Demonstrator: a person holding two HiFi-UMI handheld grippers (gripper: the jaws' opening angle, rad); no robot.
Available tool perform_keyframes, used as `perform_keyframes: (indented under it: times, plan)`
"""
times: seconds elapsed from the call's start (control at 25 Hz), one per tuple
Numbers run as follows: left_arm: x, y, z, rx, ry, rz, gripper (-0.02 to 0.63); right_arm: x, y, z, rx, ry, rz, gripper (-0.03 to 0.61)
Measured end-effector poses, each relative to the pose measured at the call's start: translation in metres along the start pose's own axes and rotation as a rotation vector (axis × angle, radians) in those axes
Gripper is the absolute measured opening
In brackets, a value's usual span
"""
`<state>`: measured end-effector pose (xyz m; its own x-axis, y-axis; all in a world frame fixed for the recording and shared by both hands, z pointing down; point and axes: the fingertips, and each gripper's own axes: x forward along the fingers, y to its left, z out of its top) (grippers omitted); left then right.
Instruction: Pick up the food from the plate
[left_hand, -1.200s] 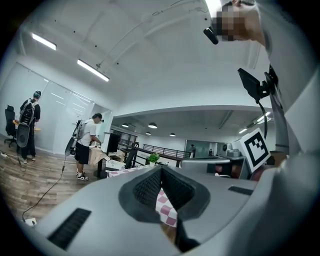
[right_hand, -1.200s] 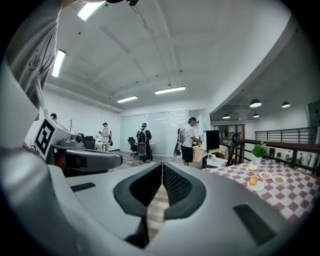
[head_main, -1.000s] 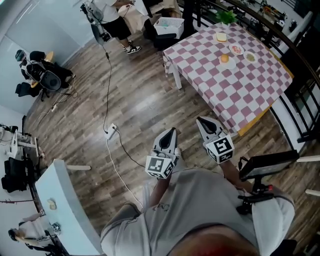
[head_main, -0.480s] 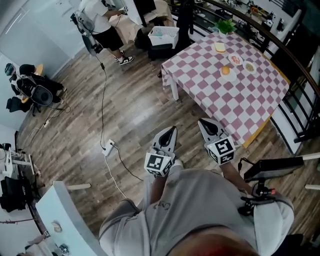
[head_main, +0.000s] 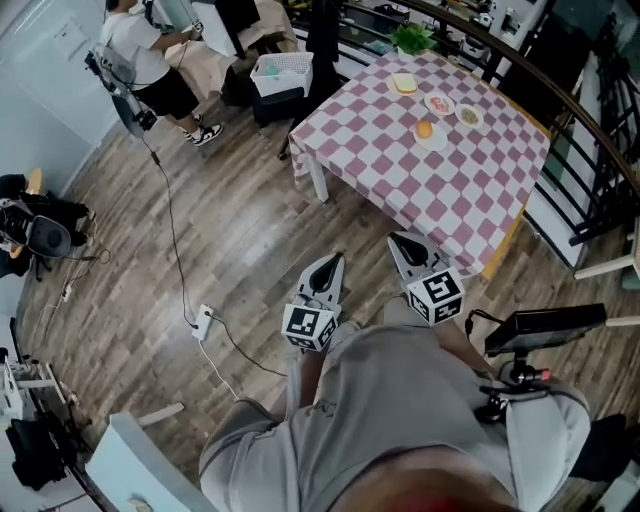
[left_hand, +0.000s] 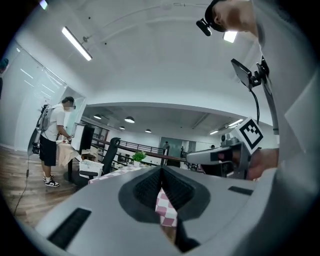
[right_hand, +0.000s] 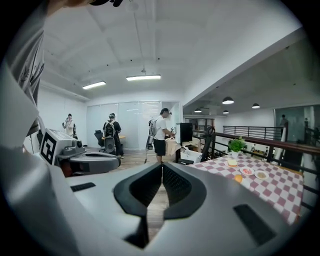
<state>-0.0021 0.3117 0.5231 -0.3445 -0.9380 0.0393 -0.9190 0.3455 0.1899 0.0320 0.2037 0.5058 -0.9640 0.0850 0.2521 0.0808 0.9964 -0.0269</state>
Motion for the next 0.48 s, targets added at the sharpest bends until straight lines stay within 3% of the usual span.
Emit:
perform_keyframes:
  times: [0.2, 0.48]
  plan:
    - [0.022, 0.004, -0.011, 0.027, 0.019, -0.055, 0.005, -0.002, -0.021, -0.020, 0.010, 0.040, -0.041, 0.015]
    - [0.047, 0.018, 0.002, 0.048, 0.016, -0.026, 0.005, 0.033, -0.048, -0.020, 0.051, 0.066, -0.018, 0.015]
